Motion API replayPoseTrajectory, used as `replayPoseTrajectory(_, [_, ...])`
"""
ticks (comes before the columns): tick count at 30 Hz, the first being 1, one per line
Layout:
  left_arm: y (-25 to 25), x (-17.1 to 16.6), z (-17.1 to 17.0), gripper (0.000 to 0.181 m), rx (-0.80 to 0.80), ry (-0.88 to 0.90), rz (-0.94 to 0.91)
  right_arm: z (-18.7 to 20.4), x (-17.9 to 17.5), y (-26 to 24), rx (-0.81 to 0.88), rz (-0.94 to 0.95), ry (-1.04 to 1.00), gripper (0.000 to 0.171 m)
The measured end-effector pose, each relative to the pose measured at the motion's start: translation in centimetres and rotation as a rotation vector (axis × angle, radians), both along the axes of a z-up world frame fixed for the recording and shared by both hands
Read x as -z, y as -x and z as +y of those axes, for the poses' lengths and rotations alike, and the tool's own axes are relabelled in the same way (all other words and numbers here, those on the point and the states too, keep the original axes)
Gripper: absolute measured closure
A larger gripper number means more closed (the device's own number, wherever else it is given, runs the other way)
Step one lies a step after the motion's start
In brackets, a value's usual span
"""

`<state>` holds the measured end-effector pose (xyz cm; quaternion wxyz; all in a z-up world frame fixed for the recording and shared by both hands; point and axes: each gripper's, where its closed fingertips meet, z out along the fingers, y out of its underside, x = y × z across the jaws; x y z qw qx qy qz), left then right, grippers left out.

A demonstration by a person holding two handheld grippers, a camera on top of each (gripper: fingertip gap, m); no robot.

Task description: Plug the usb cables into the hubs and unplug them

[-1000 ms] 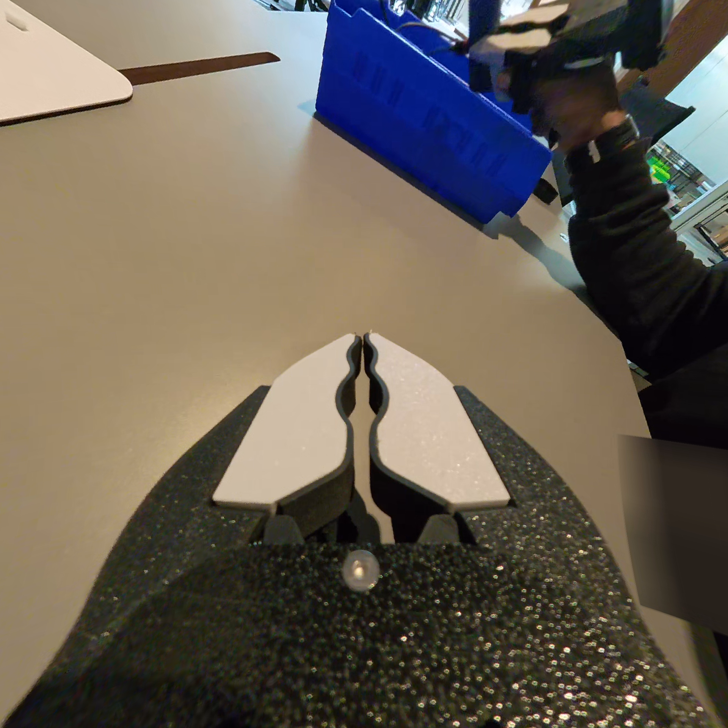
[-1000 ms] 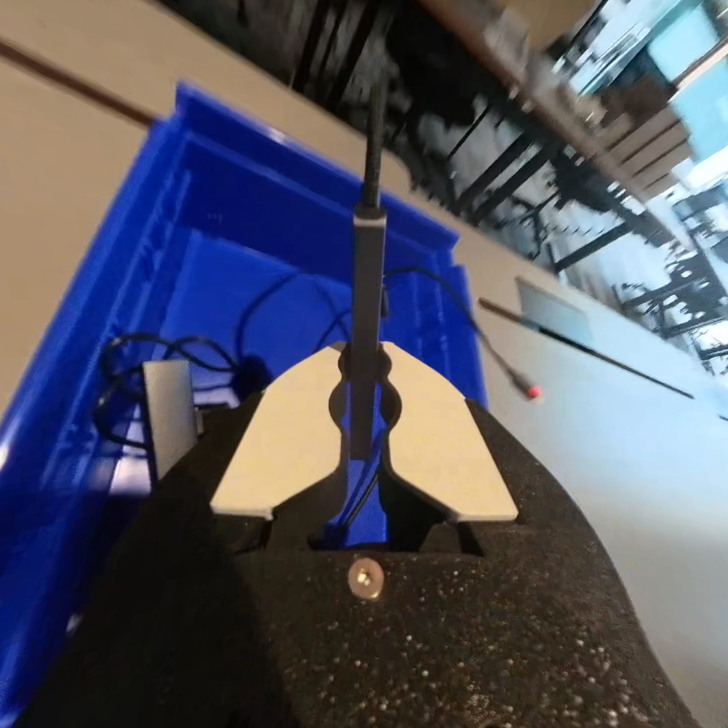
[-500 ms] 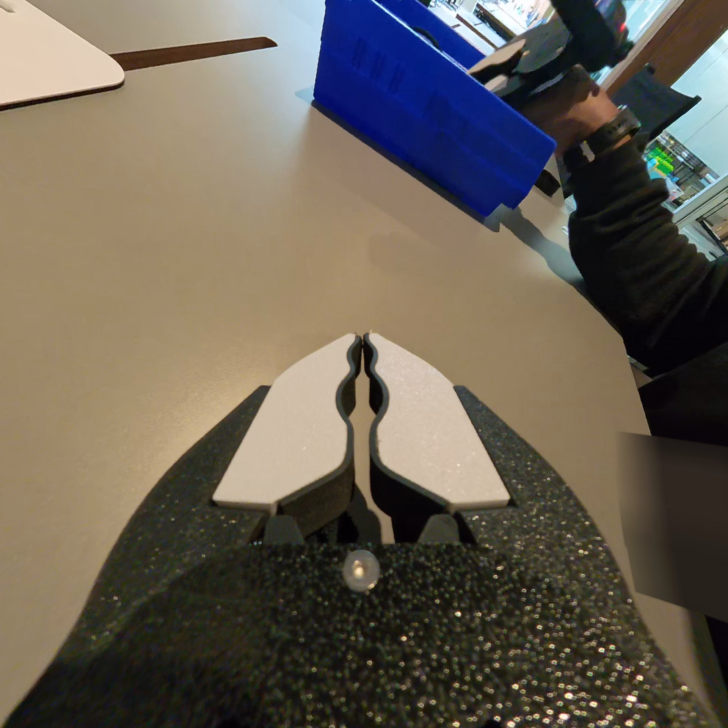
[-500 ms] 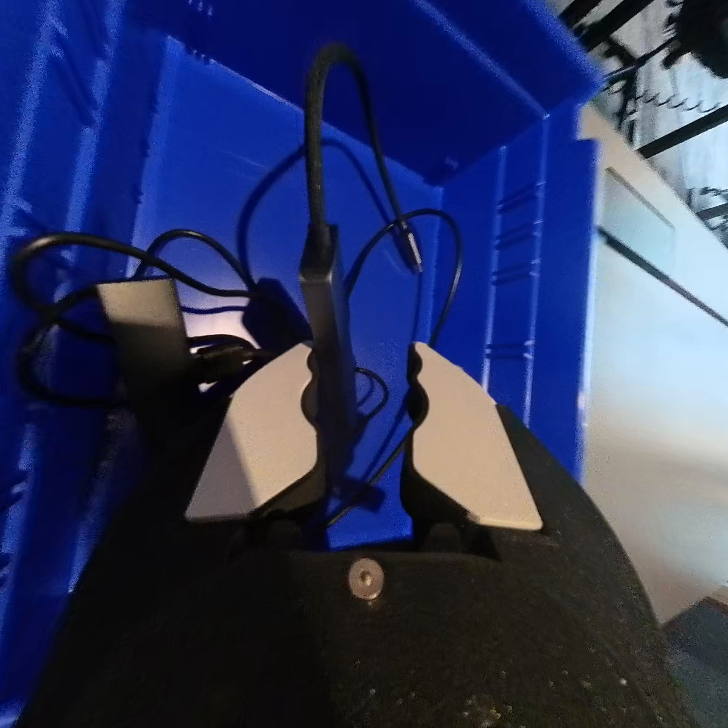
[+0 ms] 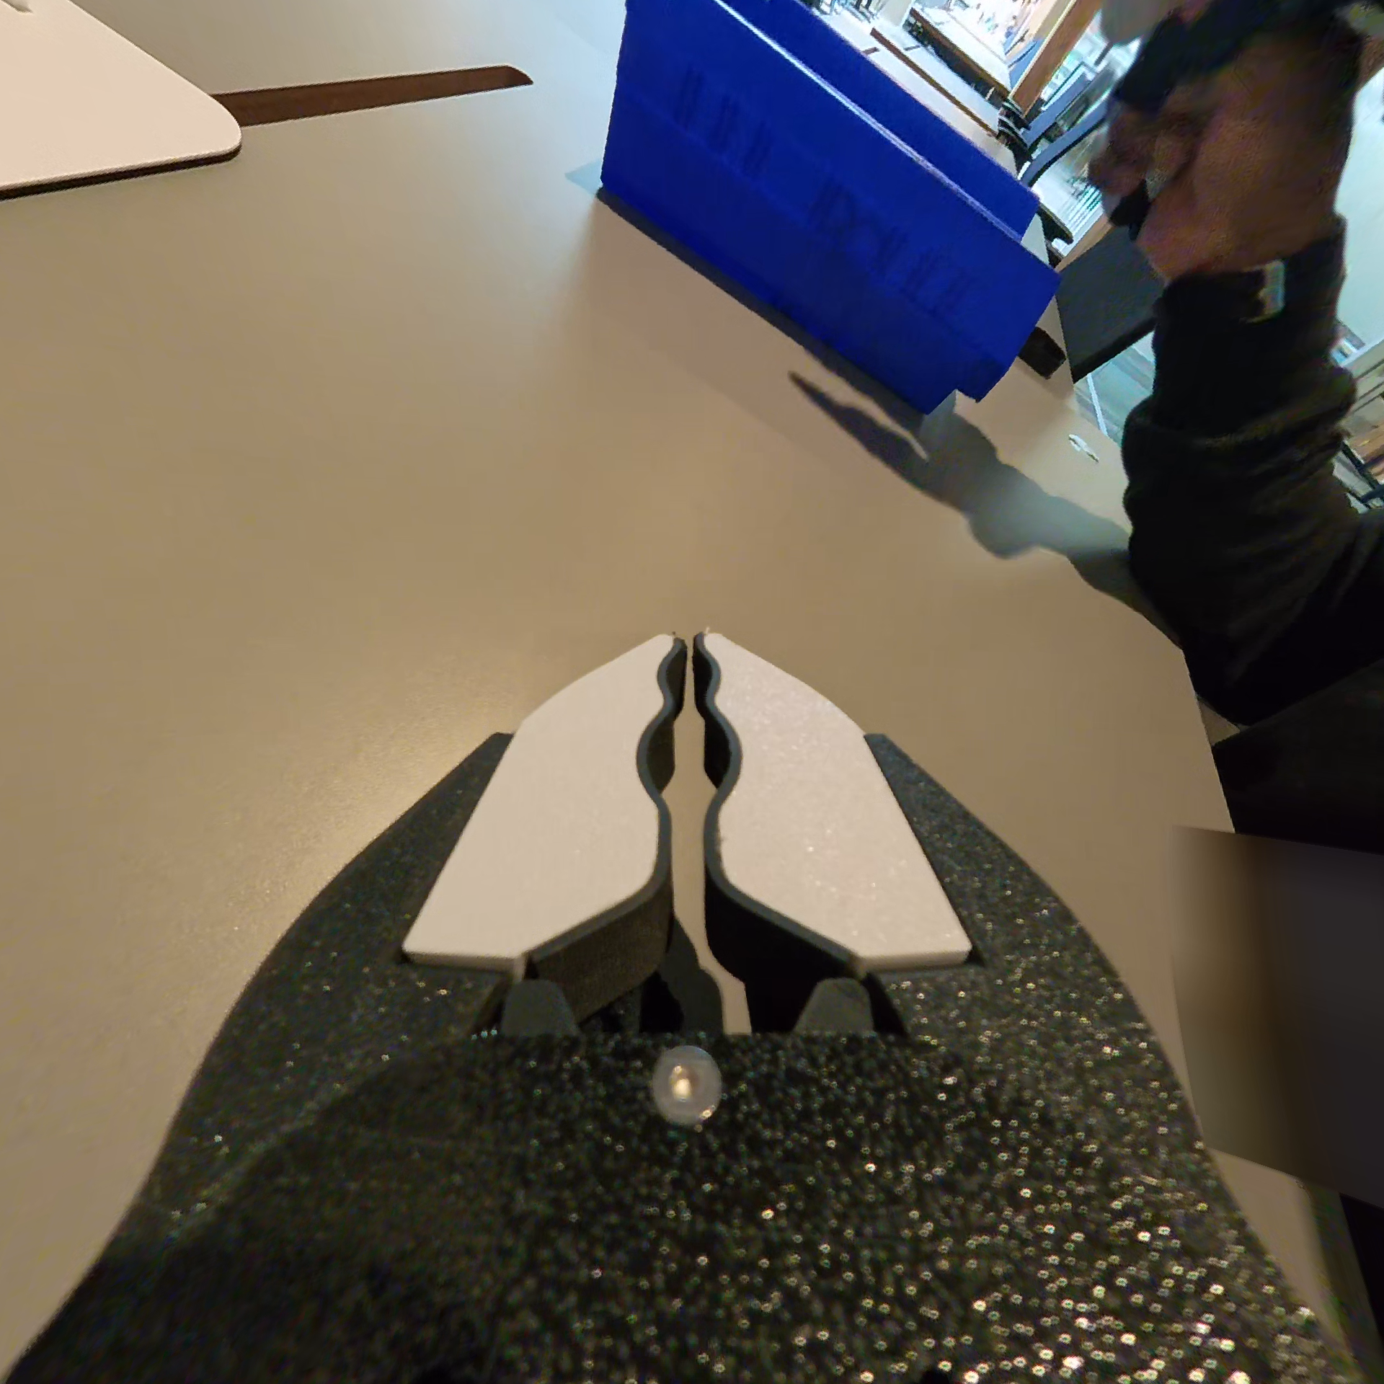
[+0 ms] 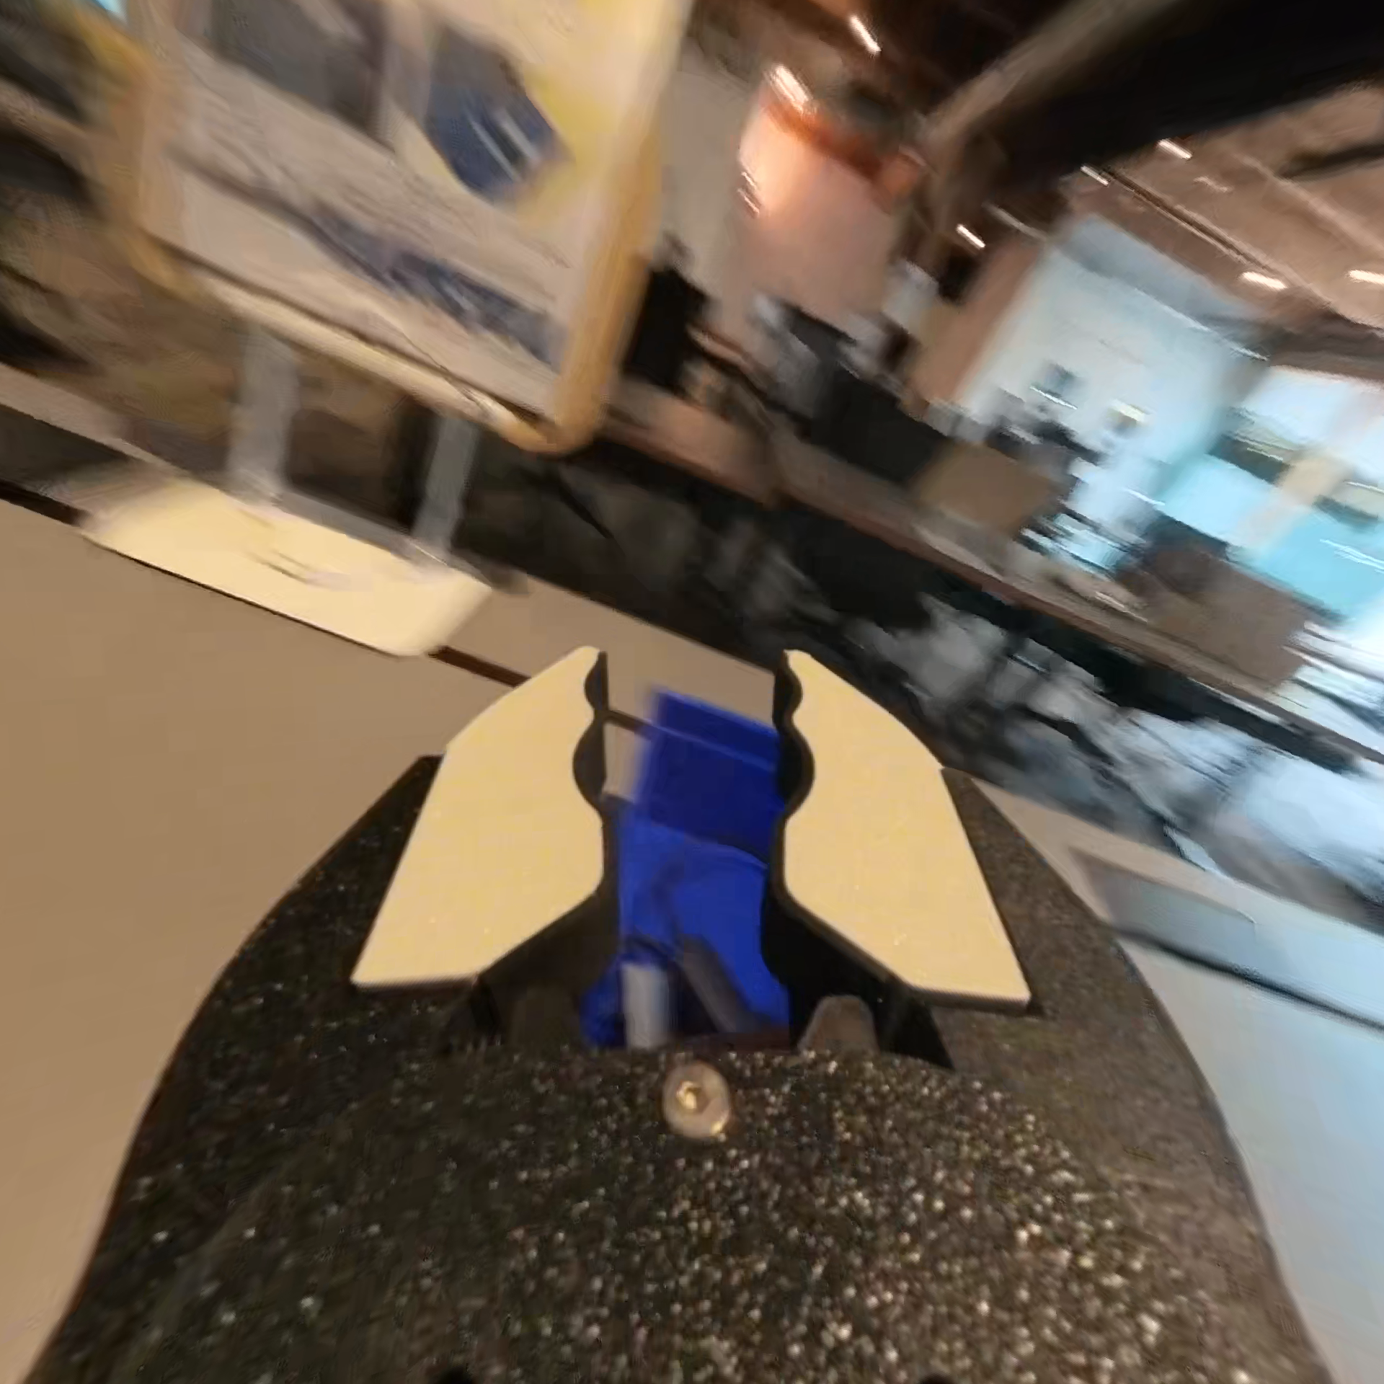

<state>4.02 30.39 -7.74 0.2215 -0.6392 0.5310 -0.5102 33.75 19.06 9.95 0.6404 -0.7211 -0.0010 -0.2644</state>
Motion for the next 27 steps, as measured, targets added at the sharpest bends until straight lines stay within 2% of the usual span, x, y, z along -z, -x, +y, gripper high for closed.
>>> replayPoseTrajectory(2, [0.0,0.0,0.1,0.180,-0.002,0.002,0.000,1.5,-0.6,5.8,-0.243,0.062,-0.063,0.133])
replayPoseTrajectory(4, [0.0,0.0,0.1,0.180,-0.006,0.004,-0.003,3.1,0.8,12.1,-0.476,0.130,-0.028,0.132])
replayPoseTrajectory(7, [0.1,-0.2,0.3,0.179,-0.021,0.002,-0.011,4.8,5.4,20.5,-0.765,0.318,0.086,0.132])
replayPoseTrajectory(9, [0.1,-0.3,0.8,0.179,-0.046,-0.024,-0.021,5.4,9.2,24.1,-0.863,0.425,0.181,0.132])
replayPoseTrajectory(11, [0.2,-0.7,1.8,0.178,-0.094,-0.088,-0.042,5.8,12.6,25.9,-0.898,0.457,0.263,0.131])
replayPoseTrajectory(14, [1.1,-1.4,4.2,0.173,-0.211,-0.243,-0.043,6.4,15.7,26.4,-0.882,0.447,0.338,0.131])
replayPoseTrajectory(16, [2.5,-2.5,6.1,0.169,-0.303,-0.399,-0.013,6.5,16.4,26.4,-0.881,0.459,0.364,0.131])
replayPoseTrajectory(19, [5.9,-6.9,8.7,0.166,-0.441,-0.692,-0.006,6.7,16.5,26.3,-0.877,0.478,0.370,0.131])
replayPoseTrajectory(21, [9.8,-10.8,10.4,0.166,-0.555,-0.843,0.009,6.7,16.8,26.4,-0.885,0.491,0.392,0.131])
replayPoseTrajectory(23, [15.5,-14.4,12.3,0.166,-0.712,-0.902,0.041,6.7,16.9,26.5,-0.888,0.497,0.402,0.131])
replayPoseTrajectory(25, [22.0,-16.3,13.7,0.163,-0.851,-0.832,0.090,6.7,17.0,26.6,-0.892,0.496,0.413,0.131])
replayPoseTrajectory(27, [28.9,-16.1,15.2,0.160,-0.967,-0.723,0.231,6.6,17.0,26.7,-0.896,0.487,0.418,0.131])
